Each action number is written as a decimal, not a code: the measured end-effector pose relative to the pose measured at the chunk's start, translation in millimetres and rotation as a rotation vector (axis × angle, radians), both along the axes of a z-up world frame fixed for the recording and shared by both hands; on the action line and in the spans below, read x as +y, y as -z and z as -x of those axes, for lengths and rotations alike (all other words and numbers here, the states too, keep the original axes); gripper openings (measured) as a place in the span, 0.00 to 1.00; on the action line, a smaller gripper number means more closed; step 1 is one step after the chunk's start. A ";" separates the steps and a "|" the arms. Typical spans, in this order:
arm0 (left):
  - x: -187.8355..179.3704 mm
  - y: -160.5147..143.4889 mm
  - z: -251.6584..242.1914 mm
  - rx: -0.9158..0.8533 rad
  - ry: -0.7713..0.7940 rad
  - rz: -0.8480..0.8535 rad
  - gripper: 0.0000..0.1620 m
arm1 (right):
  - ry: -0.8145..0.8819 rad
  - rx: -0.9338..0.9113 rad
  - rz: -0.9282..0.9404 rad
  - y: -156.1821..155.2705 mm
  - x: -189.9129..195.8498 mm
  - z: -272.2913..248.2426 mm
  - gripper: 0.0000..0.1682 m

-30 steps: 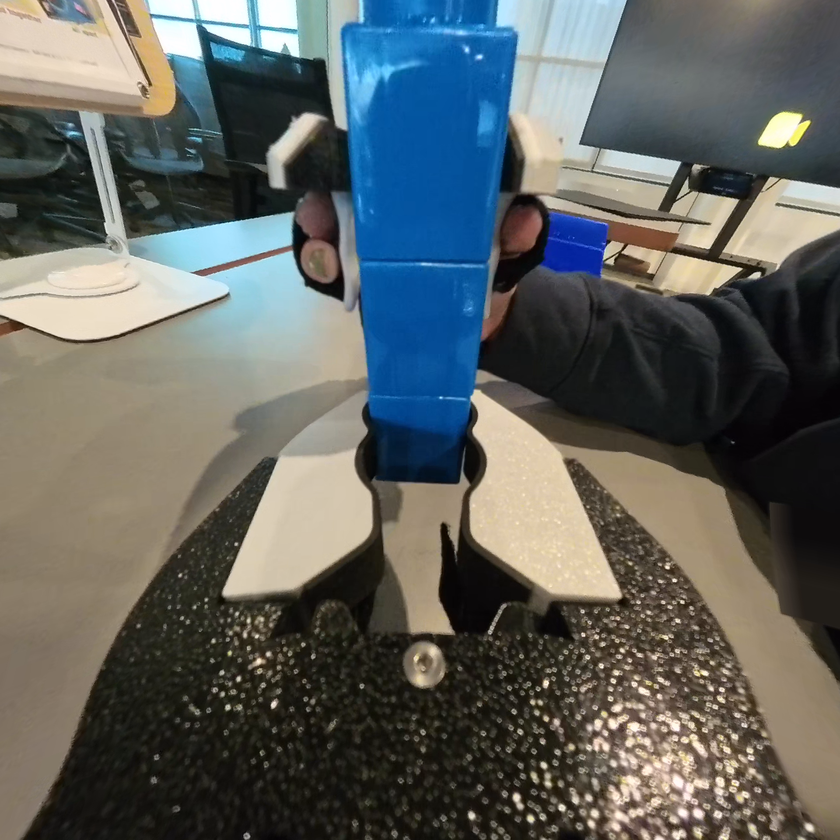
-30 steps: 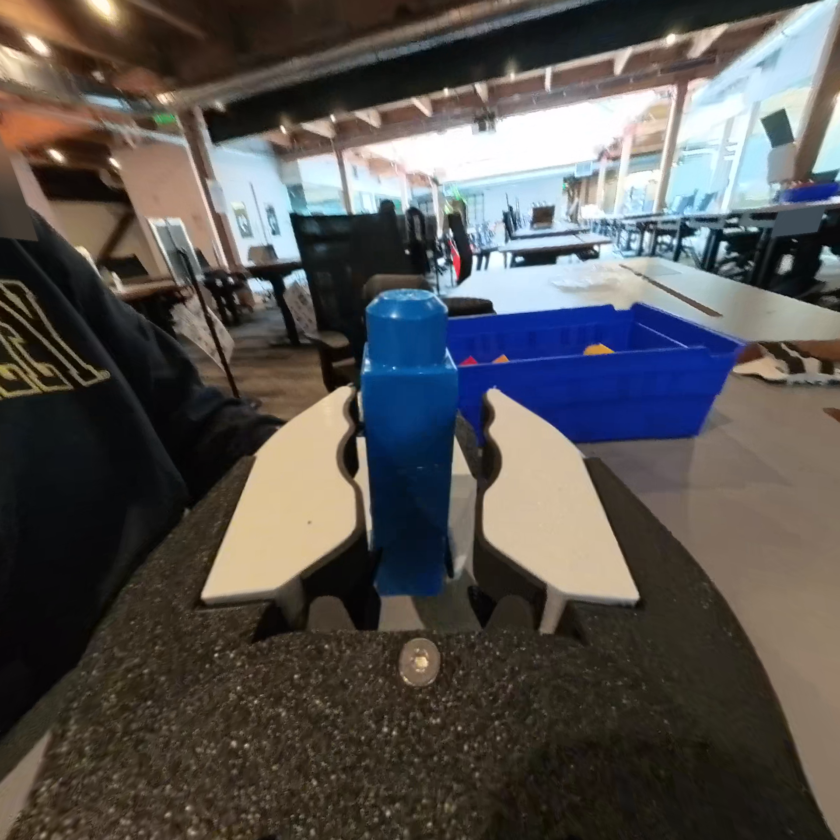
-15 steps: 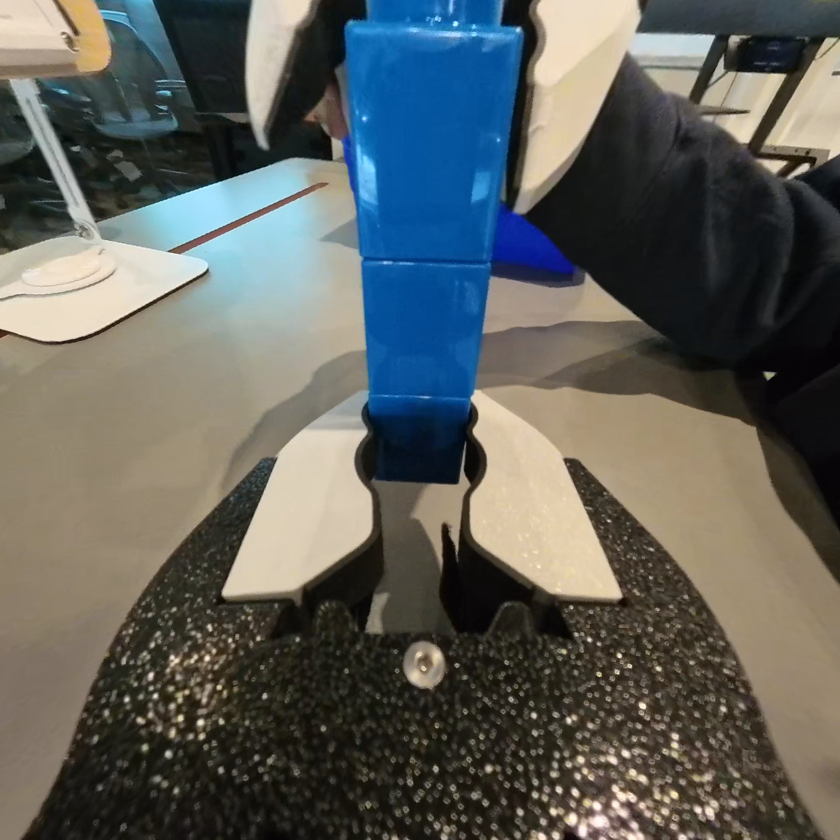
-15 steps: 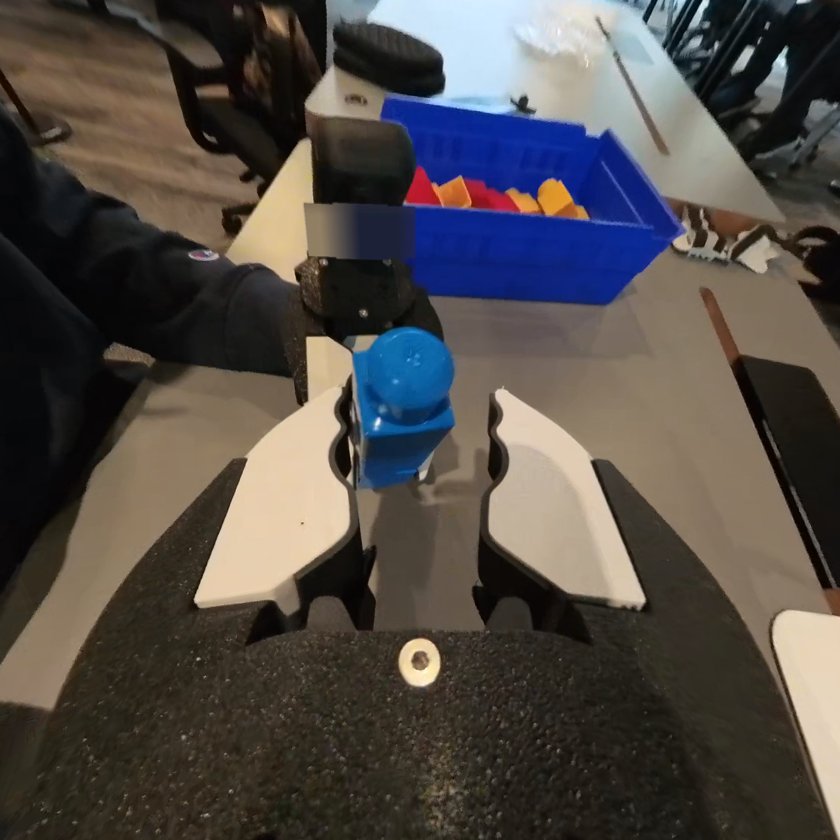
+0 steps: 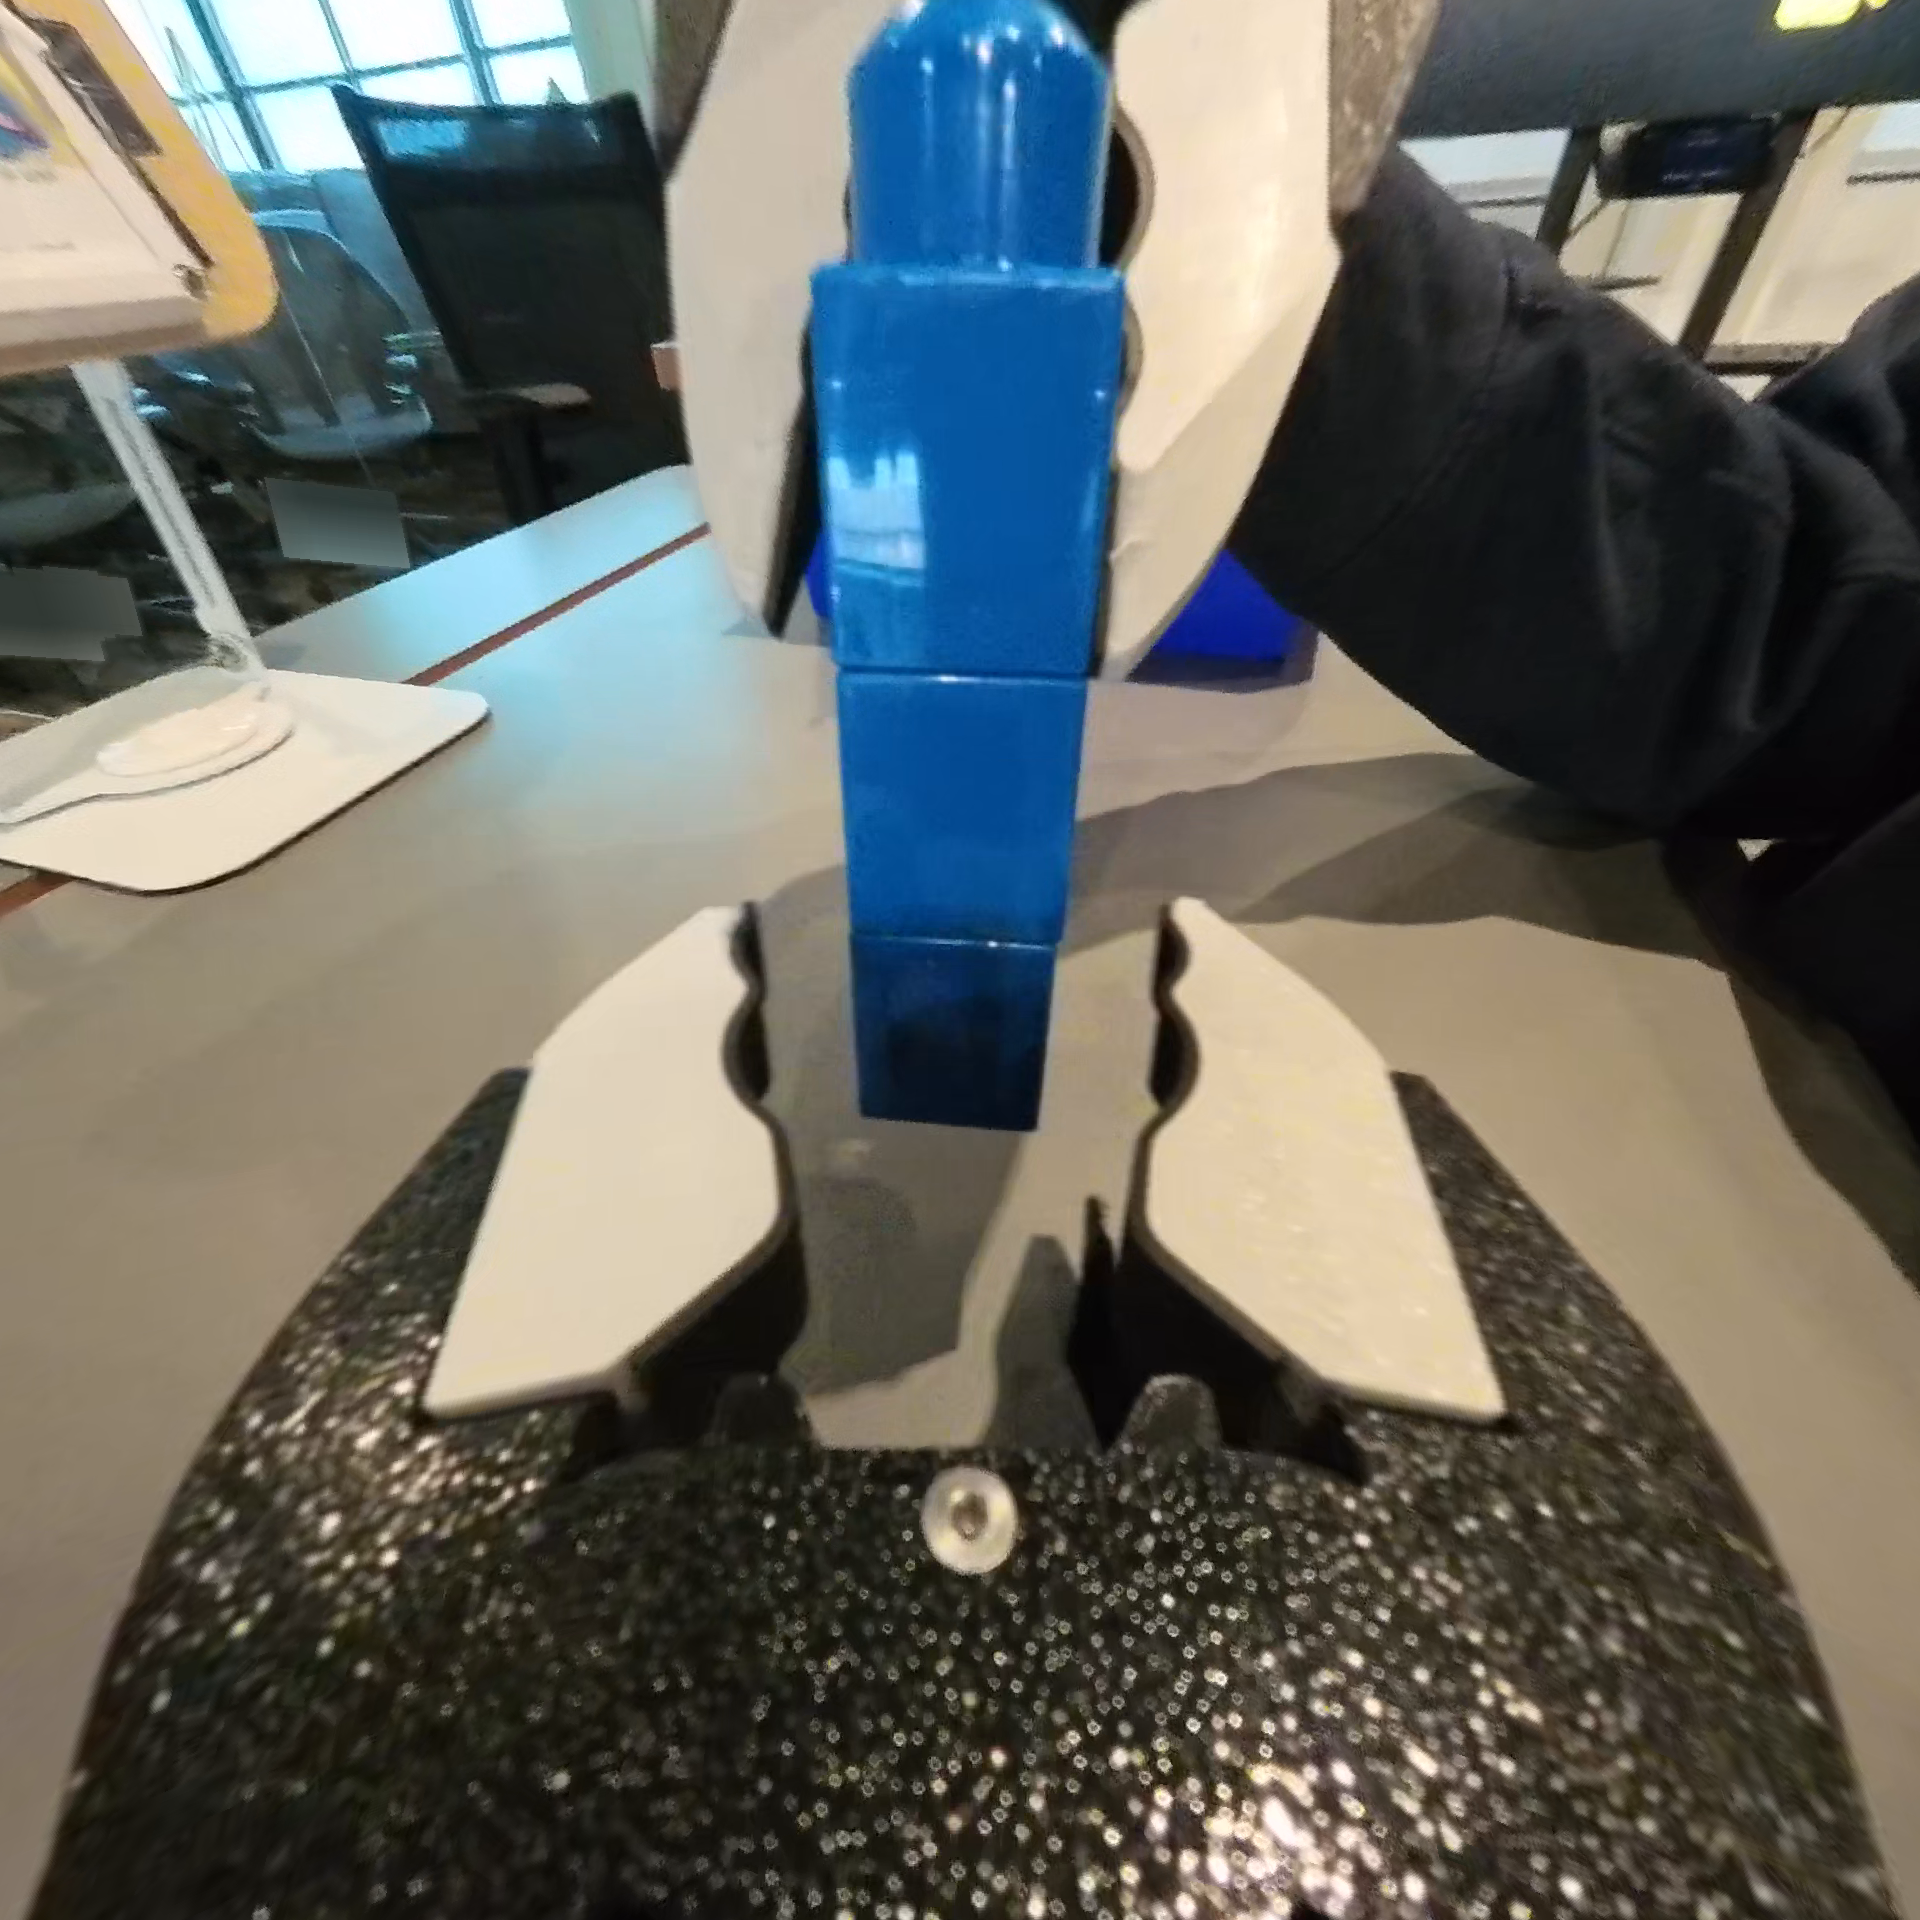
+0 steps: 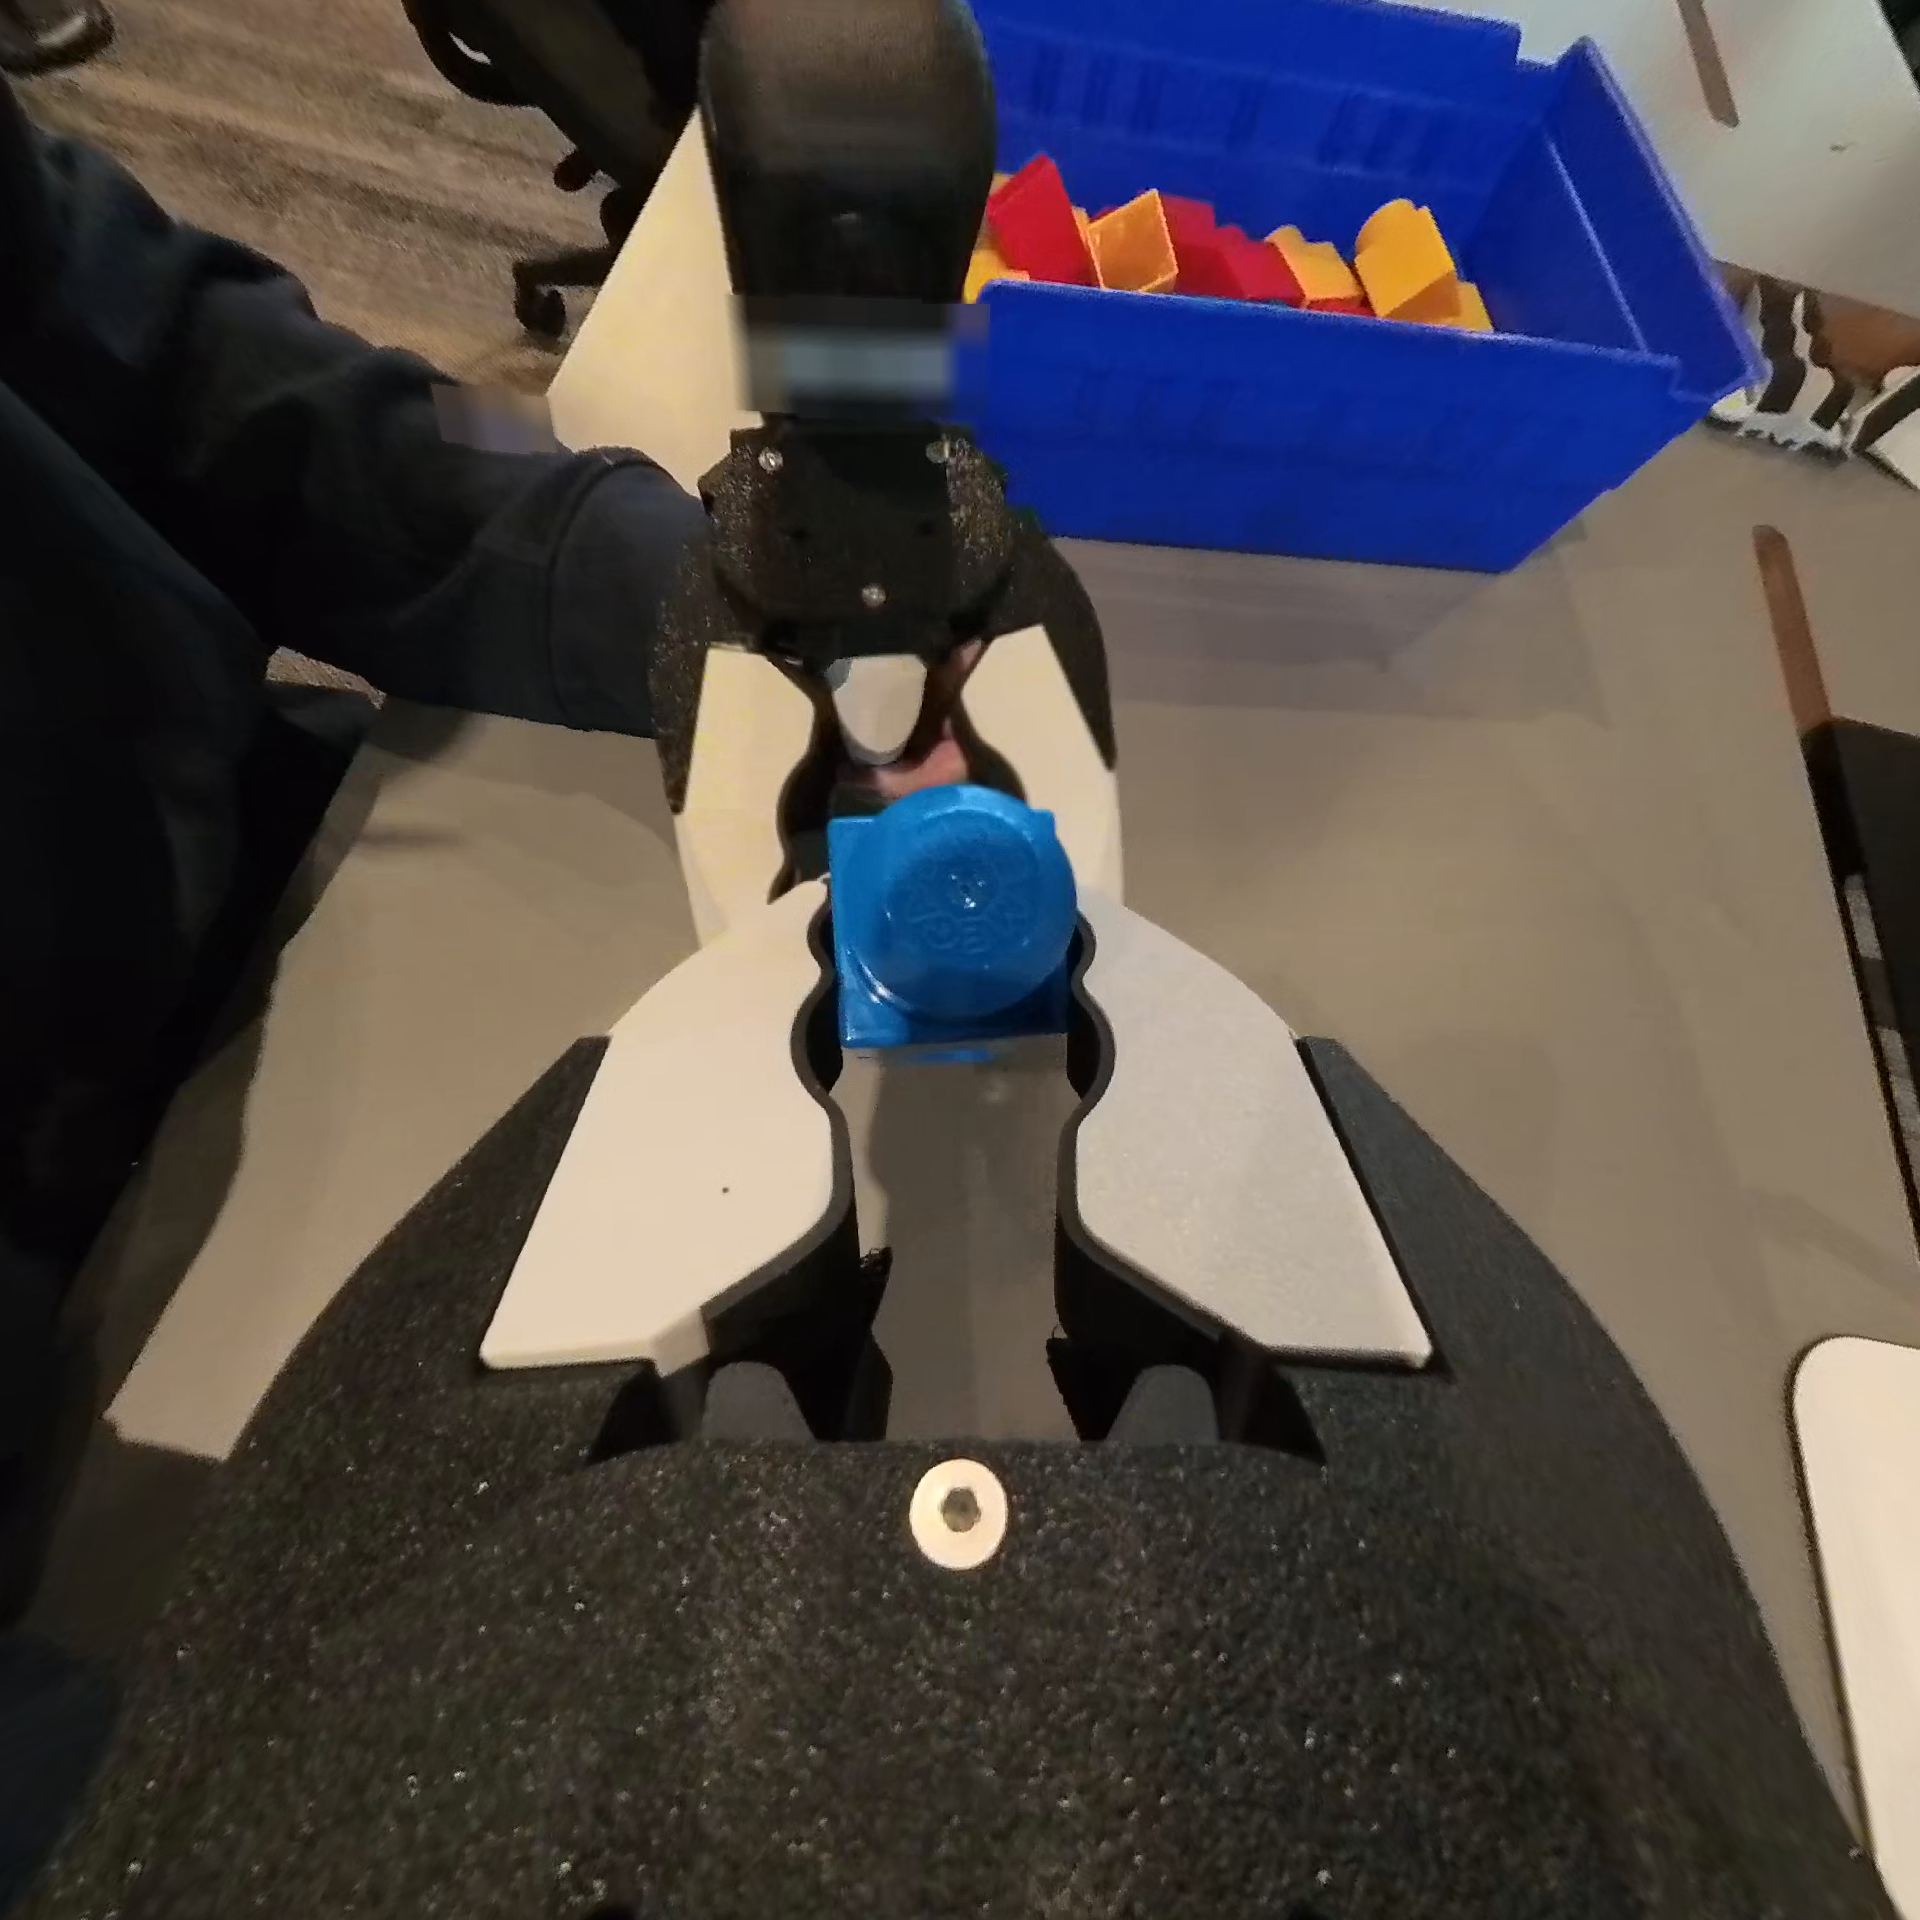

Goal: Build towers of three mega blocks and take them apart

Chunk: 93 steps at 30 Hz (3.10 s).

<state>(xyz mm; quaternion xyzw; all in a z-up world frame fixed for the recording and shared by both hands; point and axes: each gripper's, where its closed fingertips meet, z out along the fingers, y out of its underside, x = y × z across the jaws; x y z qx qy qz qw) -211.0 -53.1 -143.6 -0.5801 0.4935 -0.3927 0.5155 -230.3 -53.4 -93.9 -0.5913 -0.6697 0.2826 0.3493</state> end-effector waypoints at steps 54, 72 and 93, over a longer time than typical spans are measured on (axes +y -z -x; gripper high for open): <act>33.2 -30.0 28.5 -0.289 -0.192 0.083 0.62 | 0.363 -0.242 0.020 48.7 126.1 -370.2 0.24; 32.8 -30.9 28.2 -0.294 -0.186 0.083 0.62 | 0.393 -0.200 0.013 38.7 122.8 -370.9 0.33; 26.3 -37.7 29.0 -0.300 -0.211 0.105 0.60 | 0.701 0.228 -0.337 -82.9 -4.4 -220.7 0.31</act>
